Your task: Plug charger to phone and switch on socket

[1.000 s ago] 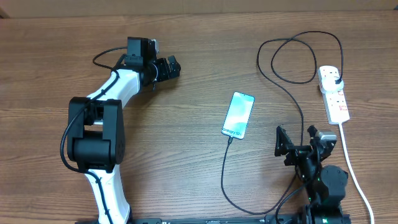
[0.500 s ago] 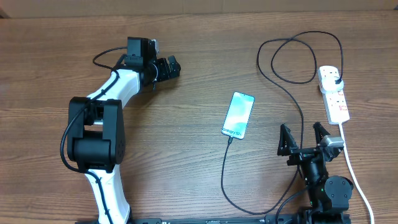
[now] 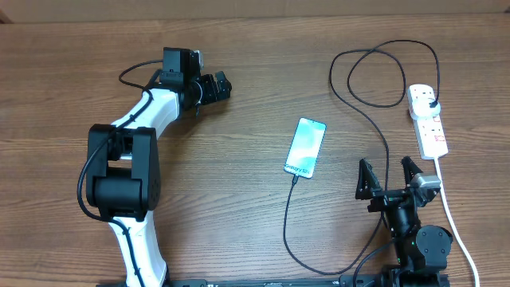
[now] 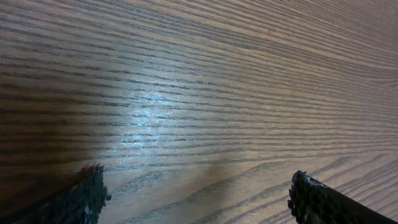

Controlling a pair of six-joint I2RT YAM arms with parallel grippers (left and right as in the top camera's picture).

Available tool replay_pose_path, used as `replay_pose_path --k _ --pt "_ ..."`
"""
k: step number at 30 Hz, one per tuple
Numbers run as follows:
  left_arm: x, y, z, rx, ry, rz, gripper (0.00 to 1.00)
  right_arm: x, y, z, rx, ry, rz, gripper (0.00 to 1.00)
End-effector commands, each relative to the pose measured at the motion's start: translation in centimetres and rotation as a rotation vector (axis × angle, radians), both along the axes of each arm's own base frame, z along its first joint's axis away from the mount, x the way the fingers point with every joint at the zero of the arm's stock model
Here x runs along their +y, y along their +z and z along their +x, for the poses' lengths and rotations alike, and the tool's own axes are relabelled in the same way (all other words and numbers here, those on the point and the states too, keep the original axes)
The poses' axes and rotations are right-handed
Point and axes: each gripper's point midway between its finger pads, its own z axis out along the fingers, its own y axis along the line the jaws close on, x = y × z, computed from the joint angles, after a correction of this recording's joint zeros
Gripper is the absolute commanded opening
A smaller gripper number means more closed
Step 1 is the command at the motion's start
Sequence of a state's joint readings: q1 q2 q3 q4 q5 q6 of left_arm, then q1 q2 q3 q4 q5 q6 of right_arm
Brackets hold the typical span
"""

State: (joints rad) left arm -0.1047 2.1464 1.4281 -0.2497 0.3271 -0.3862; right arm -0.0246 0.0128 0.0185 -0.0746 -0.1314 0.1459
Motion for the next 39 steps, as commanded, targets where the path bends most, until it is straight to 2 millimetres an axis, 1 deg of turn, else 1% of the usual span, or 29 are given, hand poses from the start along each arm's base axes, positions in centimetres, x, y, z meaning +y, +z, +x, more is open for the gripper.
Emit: replay_pose_path --k 1,5,8,10,12,14,17,20,22,24,26,29,32,36,39 --pt "1.2 -2.6 -1.3 0.069 0.028 0.049 1.0 0.2 -0.2 0.0 -0.001 0.008 0.006 1.0" --pt "1.2 -2.6 -1.3 0.069 0.027 0.049 1.0 0.2 -0.2 0.0 -0.001 0.008 0.006 1.0" --pt "0.6 -2.3 -1.4 0.064 0.015 0.049 1.0 0.2 -0.2 0.0 -0.002 0.008 0.006 1.0" --pt "-0.1 -1.4 -1.6 0.055 0.002 0.048 1.0 0.2 -0.2 0.0 -0.001 0.008 0.006 1.0" --pt "-0.8 0.5 -1.9 0.039 -0.012 0.047 1.0 0.2 -0.2 0.0 -0.002 0.008 0.006 1.0" --pt "-1.3 3.2 -2.4 0.012 -0.023 0.043 1.0 0.2 -0.2 0.0 -0.002 0.008 0.006 1.0" --pt "-1.6 8.9 -2.8 -0.08 -0.028 0.03 1.0 0.2 -0.2 0.0 -0.002 0.008 0.006 1.0" --pt "-1.4 15.2 -3.3 -0.207 -0.023 0.014 1.0 0.2 -0.2 0.0 -0.002 0.008 0.006 1.0" --pt "-0.7 18.9 -4.0 -0.287 -0.013 0.04 0.99 0.2 -0.2 0.0 -0.001 0.008 0.006 1.0" --pt "0.4 21.8 -5.0 -0.349 0.01 0.091 1.0 0.2 -0.2 0.0 -0.001 0.008 0.006 1.0" --pt "1.6 23.5 -6.5 -0.37 0.025 0.151 1.0 0.2 -0.2 0.0 -0.001 0.008 0.006 1.0" --pt "3.2 24.7 -8.6 -0.373 0.022 0.255 0.99 0.2 -0.2 0.0 -0.001 0.008 0.006 1.0" --pt "4.3 24.6 -9.7 -0.38 -0.008 0.353 1.0 0.2 -0.2 0.0 -0.001 0.008 0.006 1.0" --pt "4.5 22.5 -9.8 -0.396 -0.05 0.392 0.99 0.2 -0.2 0.0 -0.001 0.008 0.006 1.0" --pt "3.7 20.4 -9.4 -0.442 -0.067 0.355 1.0 0.2 -0.2 0.0 -0.001 0.008 0.006 1.0"
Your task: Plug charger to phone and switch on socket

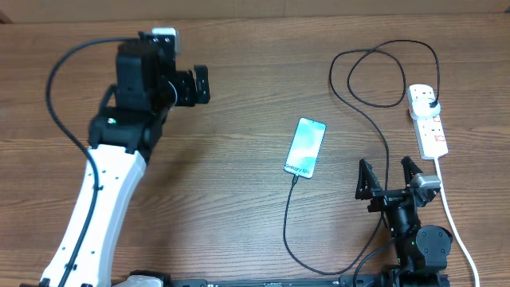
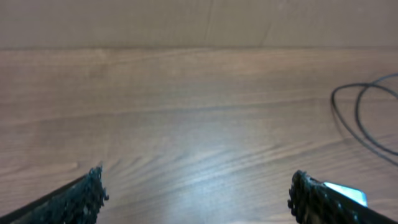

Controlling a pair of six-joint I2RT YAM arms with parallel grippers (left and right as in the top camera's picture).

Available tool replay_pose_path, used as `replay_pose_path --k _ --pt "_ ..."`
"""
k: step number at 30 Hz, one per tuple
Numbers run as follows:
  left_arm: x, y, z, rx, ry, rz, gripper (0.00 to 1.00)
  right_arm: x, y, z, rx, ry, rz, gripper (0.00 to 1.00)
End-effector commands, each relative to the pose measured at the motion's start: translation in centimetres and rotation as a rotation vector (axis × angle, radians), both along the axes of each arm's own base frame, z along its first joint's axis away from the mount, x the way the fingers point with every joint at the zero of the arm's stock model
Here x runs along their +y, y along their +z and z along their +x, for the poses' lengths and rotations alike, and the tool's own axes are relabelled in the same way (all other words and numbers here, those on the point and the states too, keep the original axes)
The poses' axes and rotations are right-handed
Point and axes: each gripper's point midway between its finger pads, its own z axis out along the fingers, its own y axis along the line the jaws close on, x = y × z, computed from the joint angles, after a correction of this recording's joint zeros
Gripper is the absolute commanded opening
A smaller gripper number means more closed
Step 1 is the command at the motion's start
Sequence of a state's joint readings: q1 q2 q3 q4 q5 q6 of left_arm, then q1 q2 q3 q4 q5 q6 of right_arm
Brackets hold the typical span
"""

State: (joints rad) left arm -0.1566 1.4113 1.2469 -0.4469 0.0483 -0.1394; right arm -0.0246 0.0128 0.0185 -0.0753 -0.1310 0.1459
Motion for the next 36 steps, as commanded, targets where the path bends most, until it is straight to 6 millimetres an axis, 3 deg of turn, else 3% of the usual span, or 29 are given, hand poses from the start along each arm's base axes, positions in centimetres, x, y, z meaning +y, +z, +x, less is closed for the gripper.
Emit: replay_pose_path --k 1,9,21,26,36 --pt "0.0 -2.9 -0.3 -0.014 -0.042 0.034 1.0 0.2 -0.2 0.0 -0.003 0.009 0.006 1.0" --pt "-1.4 -7.4 -1.0 -0.155 -0.08 -0.088 1.0 0.2 -0.2 0.0 -0.002 0.009 0.006 1.0" --pt "0.6 -12.4 -7.1 -0.164 0.034 -0.162 1.0 0.2 -0.2 0.0 -0.002 0.009 0.006 1.0" --pt "1.7 -13.4 -9.2 -0.174 0.07 -0.144 1.0 0.2 -0.2 0.0 -0.002 0.009 0.006 1.0" --pt "3.1 -13.4 -12.0 -0.238 0.135 -0.162 0.99 0.2 -0.2 0.0 -0.002 0.009 0.006 1.0"
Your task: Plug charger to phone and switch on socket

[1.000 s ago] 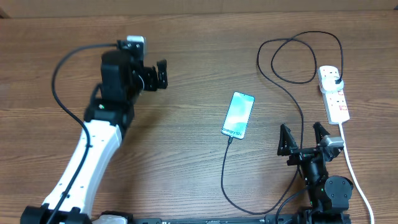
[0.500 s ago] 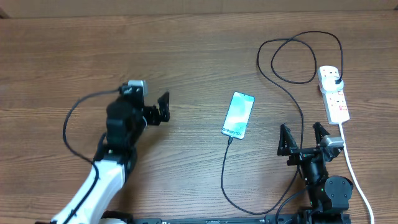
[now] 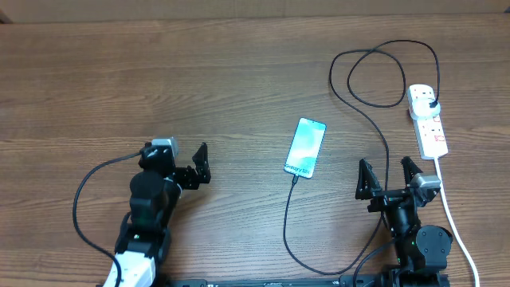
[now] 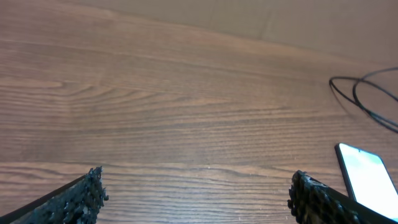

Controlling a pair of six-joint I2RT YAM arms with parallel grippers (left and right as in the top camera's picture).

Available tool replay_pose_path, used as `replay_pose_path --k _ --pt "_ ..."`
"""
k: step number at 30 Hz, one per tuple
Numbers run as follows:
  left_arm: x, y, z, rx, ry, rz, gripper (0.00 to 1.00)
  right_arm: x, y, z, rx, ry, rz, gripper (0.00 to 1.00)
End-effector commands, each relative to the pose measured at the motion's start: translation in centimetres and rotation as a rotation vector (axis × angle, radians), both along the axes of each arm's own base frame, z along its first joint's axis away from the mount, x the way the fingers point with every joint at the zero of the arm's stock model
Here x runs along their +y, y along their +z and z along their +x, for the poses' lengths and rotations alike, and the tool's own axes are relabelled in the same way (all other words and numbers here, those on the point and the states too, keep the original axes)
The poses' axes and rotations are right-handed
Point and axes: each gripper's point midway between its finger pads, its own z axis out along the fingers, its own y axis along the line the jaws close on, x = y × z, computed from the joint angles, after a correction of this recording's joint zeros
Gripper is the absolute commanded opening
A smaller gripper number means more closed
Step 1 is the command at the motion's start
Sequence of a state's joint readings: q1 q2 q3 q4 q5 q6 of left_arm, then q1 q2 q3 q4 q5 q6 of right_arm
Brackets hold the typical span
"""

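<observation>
The phone lies screen up and lit at mid-table, and its corner shows at the right of the left wrist view. A black charger cable meets the phone's near end, loops along the table and runs to a plug in the white power strip at the far right. My left gripper is open at the front left, well left of the phone, with bare wood between its fingers. My right gripper stands open at the front right, near the cable.
The cable's far loops lie beside the power strip, and part of them shows in the left wrist view. A white lead runs from the strip toward the front edge, past my right arm. A pale wall borders the table's far edge.
My left arm has gone from reaching over the far left of the table to sitting folded at the front left, gripper still open. Phone, cable, strip and right arm are unchanged.
My left gripper was first open, close over bare wood at the far left. Then it was held higher there, facing right toward the cable loops. Now it is back at the front left. The phone stayed plugged in and lit throughout.
</observation>
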State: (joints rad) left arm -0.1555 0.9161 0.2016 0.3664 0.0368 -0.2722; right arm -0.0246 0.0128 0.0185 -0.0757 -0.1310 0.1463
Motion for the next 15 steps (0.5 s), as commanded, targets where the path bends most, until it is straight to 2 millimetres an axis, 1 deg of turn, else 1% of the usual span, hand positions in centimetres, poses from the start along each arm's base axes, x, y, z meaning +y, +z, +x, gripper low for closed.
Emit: replay_pose_path --k 1,7,10,15 --pt "1.2 -0.9 -0.9 0.005 0.068 -0.023 1.0 0.2 -0.2 0.0 -0.003 0.009 0.006 1.0" --pt "1.9 -3.3 -2.9 0.028 0.111 -0.067 1.0 0.2 -0.2 0.0 -0.003 0.009 0.006 1.0" --pt "2.1 -4.2 -3.6 0.036 0.125 -0.091 0.99 0.2 -0.2 0.0 -0.003 0.009 0.006 1.0" --pt "2.4 -3.5 -3.7 0.015 0.138 -0.091 1.0 0.2 -0.2 0.0 -0.003 0.009 0.006 1.0"
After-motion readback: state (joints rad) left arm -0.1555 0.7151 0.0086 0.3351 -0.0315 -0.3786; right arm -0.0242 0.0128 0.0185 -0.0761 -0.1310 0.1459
